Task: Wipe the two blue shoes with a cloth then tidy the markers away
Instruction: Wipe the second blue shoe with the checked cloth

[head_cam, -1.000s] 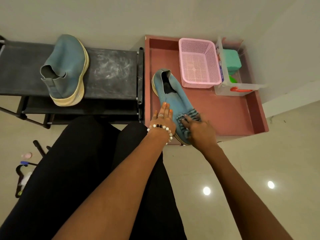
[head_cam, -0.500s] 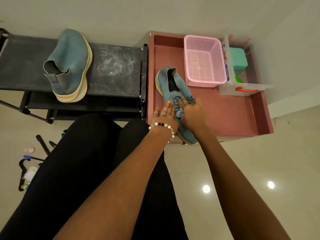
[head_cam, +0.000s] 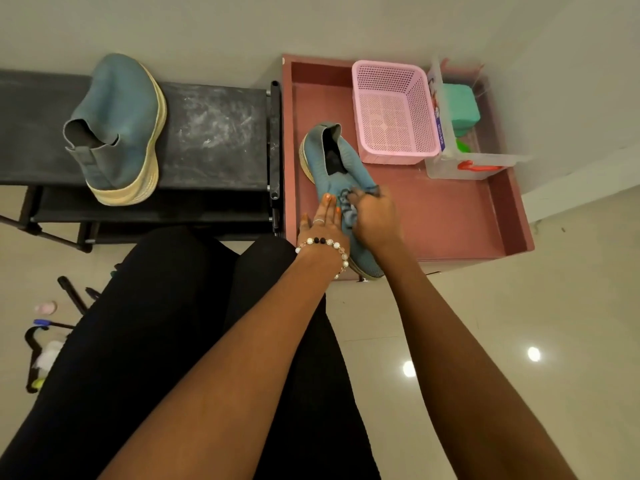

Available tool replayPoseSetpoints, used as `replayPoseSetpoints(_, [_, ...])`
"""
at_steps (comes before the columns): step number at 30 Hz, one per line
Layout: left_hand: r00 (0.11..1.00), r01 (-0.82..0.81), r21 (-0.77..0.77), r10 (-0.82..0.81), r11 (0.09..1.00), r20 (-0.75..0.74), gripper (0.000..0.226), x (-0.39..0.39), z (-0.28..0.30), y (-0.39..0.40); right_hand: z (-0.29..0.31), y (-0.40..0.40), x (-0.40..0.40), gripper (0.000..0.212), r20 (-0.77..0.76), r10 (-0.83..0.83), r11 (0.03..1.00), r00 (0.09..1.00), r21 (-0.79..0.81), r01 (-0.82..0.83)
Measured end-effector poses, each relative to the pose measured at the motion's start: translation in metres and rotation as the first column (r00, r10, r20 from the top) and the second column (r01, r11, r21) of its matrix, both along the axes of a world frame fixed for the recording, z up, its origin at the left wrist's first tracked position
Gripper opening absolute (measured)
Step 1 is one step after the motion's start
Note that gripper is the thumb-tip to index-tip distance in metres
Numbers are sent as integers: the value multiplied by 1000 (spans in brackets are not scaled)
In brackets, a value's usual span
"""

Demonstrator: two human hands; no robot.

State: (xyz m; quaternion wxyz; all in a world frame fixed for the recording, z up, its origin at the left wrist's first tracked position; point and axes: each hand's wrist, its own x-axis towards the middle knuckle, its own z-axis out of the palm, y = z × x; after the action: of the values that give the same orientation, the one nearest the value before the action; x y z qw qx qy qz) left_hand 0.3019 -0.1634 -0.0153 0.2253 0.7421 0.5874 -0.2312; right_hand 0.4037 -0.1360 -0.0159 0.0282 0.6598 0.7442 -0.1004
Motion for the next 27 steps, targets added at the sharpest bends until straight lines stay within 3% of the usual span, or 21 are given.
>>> replayPoseSetpoints(3, [1000,4,9,-4,1000,-10,62,-1,-1,1,-1,23,-14,30,25,-26,995,999,92,24])
replayPoseSetpoints(6, [1000,0,-13,0,1000,-3,61,-2,0,1,-11,29,-13,30,98,41,986,994,155,-56])
replayPoseSetpoints(10, [999,3,5,-3,1000,-41,58,0,3,-2,-22,17,7,49,5,100,992,995,81,-100])
replayPoseSetpoints(15, [1000,-18,13,18,1000,-22,57,1,4,-5,-15,-60,34,47,-149,62,986,987,164,-37])
replayPoseSetpoints(17, [999,-27,6,27,1000,-17,57,2,4,-6,-10,-72,36,52,-153,28,993,988,116,-10])
replayPoseSetpoints(24, [999,-47,-11,47,999,14,59,0,-5,-2,-23,-34,20,46,3,88,980,996,178,-87])
replayPoseSetpoints(27, [1000,-9,-13,9,1000,13,60,-2,-4,-1,-28,2,6,38,-97,24,973,995,229,-1])
